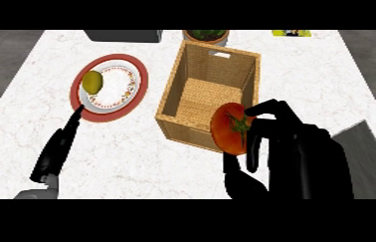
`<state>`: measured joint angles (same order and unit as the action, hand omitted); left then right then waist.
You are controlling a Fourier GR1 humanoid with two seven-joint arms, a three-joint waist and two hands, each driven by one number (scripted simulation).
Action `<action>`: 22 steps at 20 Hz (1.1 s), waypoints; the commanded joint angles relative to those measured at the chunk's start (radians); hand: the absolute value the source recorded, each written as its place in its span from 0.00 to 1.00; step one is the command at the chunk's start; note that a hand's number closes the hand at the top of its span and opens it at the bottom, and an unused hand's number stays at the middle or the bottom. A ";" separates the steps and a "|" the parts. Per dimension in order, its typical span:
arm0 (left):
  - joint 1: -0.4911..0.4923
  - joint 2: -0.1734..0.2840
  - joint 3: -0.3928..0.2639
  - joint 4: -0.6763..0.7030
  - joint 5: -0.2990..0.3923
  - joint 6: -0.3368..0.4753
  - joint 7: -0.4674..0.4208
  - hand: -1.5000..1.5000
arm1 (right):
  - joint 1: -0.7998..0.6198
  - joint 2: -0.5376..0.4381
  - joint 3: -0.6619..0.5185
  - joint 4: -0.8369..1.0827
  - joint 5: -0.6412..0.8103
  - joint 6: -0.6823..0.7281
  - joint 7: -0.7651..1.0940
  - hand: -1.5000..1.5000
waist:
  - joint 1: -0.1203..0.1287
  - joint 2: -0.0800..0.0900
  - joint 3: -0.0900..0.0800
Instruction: Pick the tomato from the placemat and place it in the basket
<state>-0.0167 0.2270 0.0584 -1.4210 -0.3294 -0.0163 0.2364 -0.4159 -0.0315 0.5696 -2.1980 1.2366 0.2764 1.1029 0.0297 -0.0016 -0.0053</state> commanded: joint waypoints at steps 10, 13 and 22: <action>-0.015 -0.023 0.006 0.006 -0.004 0.020 0.011 0.50 | -0.277 0.031 -0.118 0.405 -0.097 -0.021 0.218 0.00 | -0.010 0.003 0.004; -0.026 -0.020 -0.002 0.006 -0.017 0.017 0.028 0.50 | -0.341 0.031 -0.143 0.468 -0.146 -0.092 0.226 0.00 | -0.010 0.003 0.005; 0.017 -0.007 0.013 0.015 0.001 -0.003 -0.027 0.50 | -0.372 0.031 -0.194 0.506 -0.031 -0.351 0.192 0.00 | -0.014 0.000 0.005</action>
<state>-0.0226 0.2270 0.0781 -1.4002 -0.3233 -0.0252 0.2251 -0.7585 -0.0092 0.4232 -1.6761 1.1681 0.0544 1.1445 0.0203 0.0015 -0.0006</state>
